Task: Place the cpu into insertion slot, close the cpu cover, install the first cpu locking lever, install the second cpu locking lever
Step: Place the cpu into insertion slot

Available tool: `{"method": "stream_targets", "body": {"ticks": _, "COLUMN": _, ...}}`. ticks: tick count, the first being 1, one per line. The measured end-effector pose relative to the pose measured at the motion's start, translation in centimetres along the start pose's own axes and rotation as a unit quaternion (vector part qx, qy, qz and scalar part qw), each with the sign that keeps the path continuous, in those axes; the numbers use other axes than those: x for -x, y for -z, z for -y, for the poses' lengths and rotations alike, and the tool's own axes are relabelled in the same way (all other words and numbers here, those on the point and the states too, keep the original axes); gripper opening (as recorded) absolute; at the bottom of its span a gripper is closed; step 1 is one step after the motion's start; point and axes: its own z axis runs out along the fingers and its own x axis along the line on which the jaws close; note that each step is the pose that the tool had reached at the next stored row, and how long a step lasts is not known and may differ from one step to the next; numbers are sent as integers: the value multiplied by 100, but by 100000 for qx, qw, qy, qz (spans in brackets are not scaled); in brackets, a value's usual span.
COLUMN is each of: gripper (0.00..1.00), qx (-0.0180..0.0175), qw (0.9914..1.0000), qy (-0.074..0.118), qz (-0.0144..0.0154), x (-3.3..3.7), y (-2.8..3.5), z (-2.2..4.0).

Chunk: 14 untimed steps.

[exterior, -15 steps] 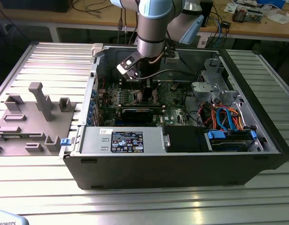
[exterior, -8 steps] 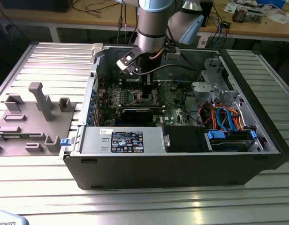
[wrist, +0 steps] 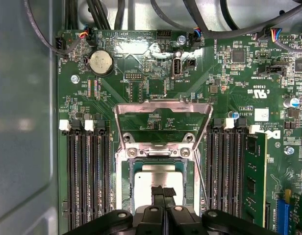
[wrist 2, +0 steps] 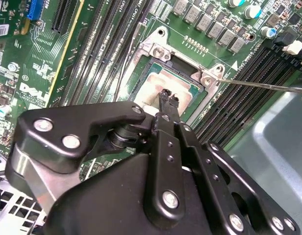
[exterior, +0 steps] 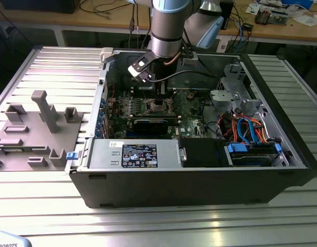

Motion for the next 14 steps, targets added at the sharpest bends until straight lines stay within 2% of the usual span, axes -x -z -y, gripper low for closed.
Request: {"method": "stream_targets", "body": {"ticks": 14, "gripper": 11, "qx": 0, "qw": 100000, "qy": -1, "qz": -5, "x": 5, "y": -5, "z": -1}}
